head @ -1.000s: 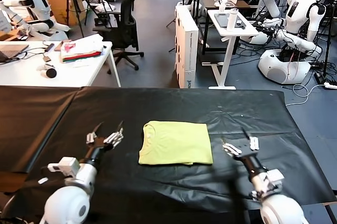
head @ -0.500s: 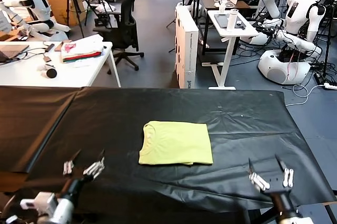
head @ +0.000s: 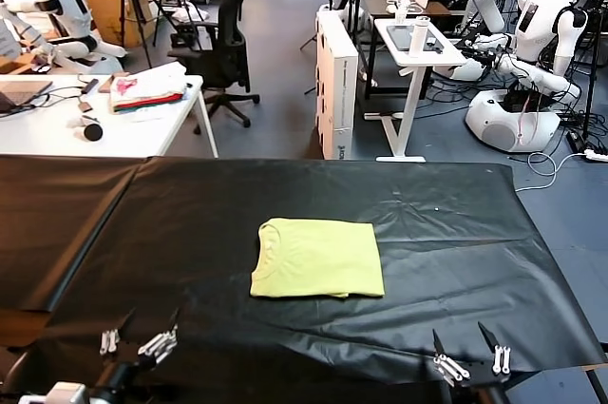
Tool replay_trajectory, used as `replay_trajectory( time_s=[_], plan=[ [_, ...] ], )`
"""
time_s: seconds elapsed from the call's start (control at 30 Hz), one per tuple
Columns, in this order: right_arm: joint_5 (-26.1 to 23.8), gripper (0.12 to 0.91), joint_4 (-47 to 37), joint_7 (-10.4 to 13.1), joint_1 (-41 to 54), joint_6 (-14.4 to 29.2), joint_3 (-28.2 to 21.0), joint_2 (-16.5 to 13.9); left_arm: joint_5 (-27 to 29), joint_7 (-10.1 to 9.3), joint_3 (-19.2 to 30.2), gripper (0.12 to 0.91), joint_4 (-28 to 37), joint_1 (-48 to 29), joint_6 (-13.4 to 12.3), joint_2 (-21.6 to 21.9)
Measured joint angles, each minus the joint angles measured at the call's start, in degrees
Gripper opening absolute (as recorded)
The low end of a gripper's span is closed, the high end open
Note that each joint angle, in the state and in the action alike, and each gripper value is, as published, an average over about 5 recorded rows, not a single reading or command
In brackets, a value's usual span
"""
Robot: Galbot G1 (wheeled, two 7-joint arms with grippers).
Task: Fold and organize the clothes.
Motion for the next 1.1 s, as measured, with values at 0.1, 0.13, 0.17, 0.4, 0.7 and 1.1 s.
replay_trajectory(
  time_s=[0.1,0.13,0.17,0.4,0.7,1.1],
  plan=[
    [0.83,0.907,0.1,1.34,0.38,-0.26,-0.93,0.24,-0.52,-0.13,0.11,0.907,0.15,0.24,1.06,0.31],
    [0.92,0.907,0.22,1.75,0.39,-0.18,-1.12,0.43,-0.72,-0.13,0.13,0.907,0.24,0.25,1.37,0.43],
    [0.91,0.907,0.38,2.12,0.32,-0.06,-1.23,0.64,-0.9,-0.1,0.14,0.907,0.36,0.23,1.62,0.55],
    [0.21,0.907,1.92,2.86,-1.06,0.98,-0.61,1.69,-1.26,0.28,0.01,0.907,0.99,0.13,2.24,0.86],
    [-0.97,0.907,2.2,2.8,-1.53,1.63,-0.65,2.39,-1.24,0.49,-0.27,0.907,0.36,0.58,2.56,0.94],
    [-1.11,0.907,1.31,2.81,-1.56,1.96,-1.57,2.38,-1.22,1.62,-1.66,0.907,-1.07,1.85,2.64,0.48]
  ],
)
